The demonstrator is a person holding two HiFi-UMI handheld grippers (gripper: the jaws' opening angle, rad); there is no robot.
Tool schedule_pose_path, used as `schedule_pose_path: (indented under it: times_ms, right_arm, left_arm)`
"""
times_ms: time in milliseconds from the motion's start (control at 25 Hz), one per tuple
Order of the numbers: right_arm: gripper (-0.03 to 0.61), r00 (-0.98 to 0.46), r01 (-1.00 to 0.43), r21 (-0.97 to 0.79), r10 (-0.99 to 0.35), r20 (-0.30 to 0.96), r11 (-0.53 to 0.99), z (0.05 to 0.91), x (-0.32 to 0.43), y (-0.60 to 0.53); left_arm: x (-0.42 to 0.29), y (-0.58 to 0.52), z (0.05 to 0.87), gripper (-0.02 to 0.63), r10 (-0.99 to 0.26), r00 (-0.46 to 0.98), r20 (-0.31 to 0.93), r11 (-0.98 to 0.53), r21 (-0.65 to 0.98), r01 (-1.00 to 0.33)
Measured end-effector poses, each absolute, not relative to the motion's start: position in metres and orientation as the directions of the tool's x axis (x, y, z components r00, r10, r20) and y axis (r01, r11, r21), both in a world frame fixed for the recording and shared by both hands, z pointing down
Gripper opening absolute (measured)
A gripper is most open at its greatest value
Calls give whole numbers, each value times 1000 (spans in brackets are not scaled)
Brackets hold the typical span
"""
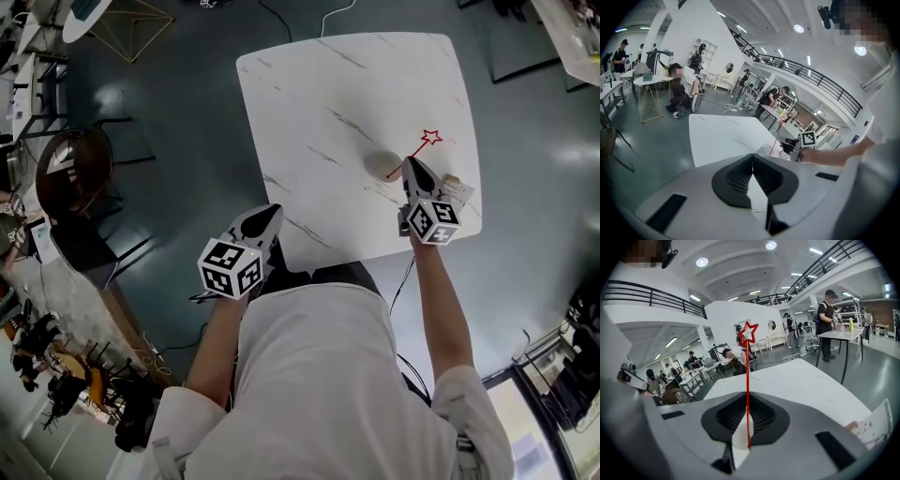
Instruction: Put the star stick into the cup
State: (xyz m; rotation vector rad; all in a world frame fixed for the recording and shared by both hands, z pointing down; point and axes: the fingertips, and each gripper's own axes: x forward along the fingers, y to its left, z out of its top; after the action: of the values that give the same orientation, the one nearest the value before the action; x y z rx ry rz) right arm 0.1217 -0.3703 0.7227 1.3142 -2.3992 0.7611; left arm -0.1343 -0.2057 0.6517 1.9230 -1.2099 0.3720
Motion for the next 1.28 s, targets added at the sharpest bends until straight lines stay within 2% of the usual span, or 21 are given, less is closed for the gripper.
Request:
schedule_pose_path:
  times_ms: [640,1280]
  right_arm:
    - [40,-536,-844,-337,-628,564,418,756,117,-366]
    - [48,-455,-890,-300,-709,538,343,706,134,-354]
  left_arm:
    - [-144,-206,659,12,-613,471,634,-166,479,-862]
    - [-153,-204,650,13,-601,526,602,-231,499,-835]
